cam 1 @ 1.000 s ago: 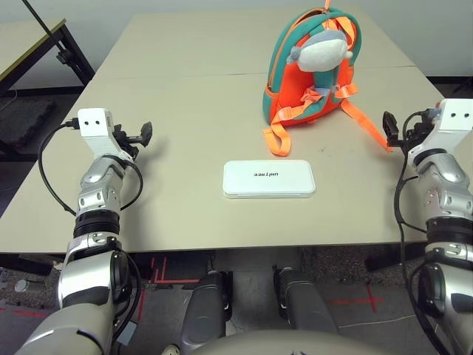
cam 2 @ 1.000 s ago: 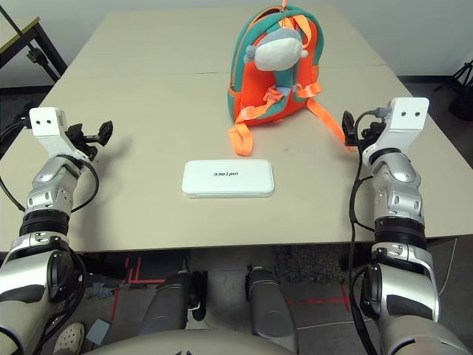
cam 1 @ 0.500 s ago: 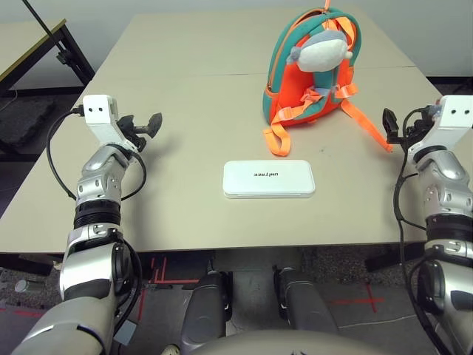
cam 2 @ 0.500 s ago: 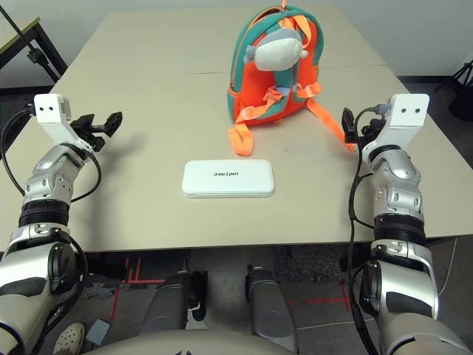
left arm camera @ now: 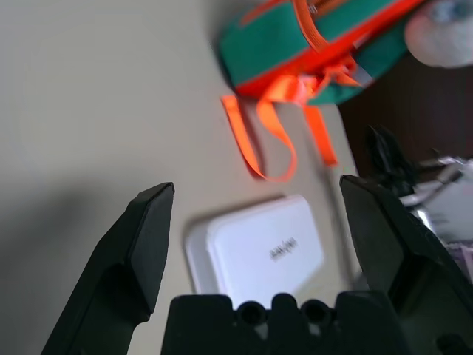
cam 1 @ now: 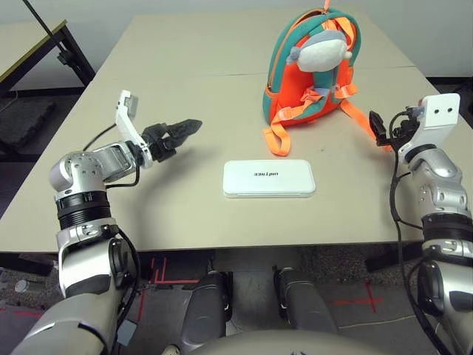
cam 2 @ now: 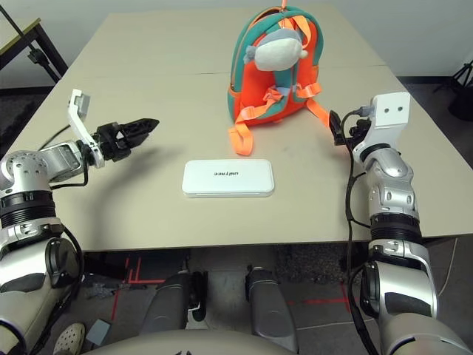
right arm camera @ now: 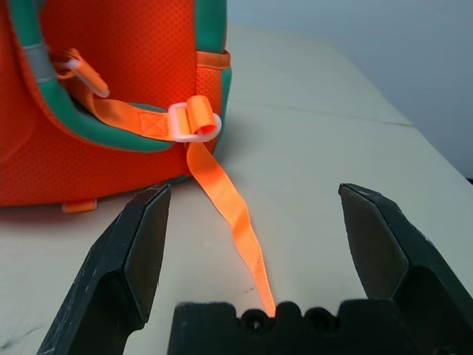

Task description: Put the pencil case into the backpack and zip it.

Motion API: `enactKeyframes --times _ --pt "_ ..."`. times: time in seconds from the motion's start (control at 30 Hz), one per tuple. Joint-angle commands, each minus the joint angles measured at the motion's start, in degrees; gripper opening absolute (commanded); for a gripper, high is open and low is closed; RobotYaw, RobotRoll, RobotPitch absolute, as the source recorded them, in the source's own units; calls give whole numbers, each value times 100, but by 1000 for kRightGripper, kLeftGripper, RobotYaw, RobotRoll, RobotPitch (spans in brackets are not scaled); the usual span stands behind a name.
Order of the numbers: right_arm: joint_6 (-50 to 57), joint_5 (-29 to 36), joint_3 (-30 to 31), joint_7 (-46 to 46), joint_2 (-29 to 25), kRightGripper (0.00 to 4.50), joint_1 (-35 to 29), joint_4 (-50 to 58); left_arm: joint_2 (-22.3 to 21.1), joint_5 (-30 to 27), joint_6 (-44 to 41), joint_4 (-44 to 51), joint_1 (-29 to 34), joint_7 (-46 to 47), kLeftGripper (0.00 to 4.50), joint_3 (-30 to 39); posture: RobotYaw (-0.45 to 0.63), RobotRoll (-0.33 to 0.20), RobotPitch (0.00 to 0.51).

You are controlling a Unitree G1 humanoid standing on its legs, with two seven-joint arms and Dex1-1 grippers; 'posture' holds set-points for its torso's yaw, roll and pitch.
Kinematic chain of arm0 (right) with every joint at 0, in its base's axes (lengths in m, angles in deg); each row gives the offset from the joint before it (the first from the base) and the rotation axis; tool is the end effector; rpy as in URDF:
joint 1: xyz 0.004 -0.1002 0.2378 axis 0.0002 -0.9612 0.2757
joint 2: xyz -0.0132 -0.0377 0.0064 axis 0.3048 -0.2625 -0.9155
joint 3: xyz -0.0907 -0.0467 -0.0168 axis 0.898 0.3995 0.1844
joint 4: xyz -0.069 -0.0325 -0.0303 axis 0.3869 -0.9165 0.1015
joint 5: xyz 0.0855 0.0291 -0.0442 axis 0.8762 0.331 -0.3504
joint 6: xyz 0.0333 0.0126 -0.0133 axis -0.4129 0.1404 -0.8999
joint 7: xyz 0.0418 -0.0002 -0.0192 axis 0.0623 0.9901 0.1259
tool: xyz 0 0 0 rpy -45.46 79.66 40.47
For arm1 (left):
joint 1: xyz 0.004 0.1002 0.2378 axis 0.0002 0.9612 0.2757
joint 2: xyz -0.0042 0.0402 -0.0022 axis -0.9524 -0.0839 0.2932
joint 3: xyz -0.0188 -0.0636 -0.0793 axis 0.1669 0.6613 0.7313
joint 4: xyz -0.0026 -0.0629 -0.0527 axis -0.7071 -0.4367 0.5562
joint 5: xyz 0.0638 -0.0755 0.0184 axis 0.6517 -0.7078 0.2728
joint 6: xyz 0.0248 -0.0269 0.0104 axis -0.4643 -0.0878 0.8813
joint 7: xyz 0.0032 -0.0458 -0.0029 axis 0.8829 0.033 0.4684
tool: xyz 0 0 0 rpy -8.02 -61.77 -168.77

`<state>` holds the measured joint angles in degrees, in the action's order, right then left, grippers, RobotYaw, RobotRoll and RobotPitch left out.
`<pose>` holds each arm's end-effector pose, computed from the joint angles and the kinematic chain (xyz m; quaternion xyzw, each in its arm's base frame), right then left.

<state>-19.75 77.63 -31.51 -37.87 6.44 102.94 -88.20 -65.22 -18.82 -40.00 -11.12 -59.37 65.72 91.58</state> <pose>0.2863 -0.2927 0.1320 -0.0891 -0.0503 0.0051 0.9947 0.2870 0.2521 0.1607 -0.4008 0.2727 -0.3205 0.8138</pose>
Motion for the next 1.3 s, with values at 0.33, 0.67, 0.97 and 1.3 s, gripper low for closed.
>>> enactKeyframes --times 0.33,0.67,0.97,1.3 --pt "988 -301 786 809 -505 4484 -733 1490 373 403 -391 -753 80 203 4500 -232 -174 0 105" --pt "1564 -414 1417 1725 -942 4484 -1320 2352 380 611 -121 -1604 -100 -156 4500 -621 -195 0 107" --pt "1846 -511 1735 2144 -1046 4108 -1469 2658 316 825 153 -2018 -152 -524 4500 -922 -195 0 110" --pt "1948 -657 2242 2526 -984 472 -1406 2773 323 951 198 -2075 -139 -690 4500 -971 -187 0 113"
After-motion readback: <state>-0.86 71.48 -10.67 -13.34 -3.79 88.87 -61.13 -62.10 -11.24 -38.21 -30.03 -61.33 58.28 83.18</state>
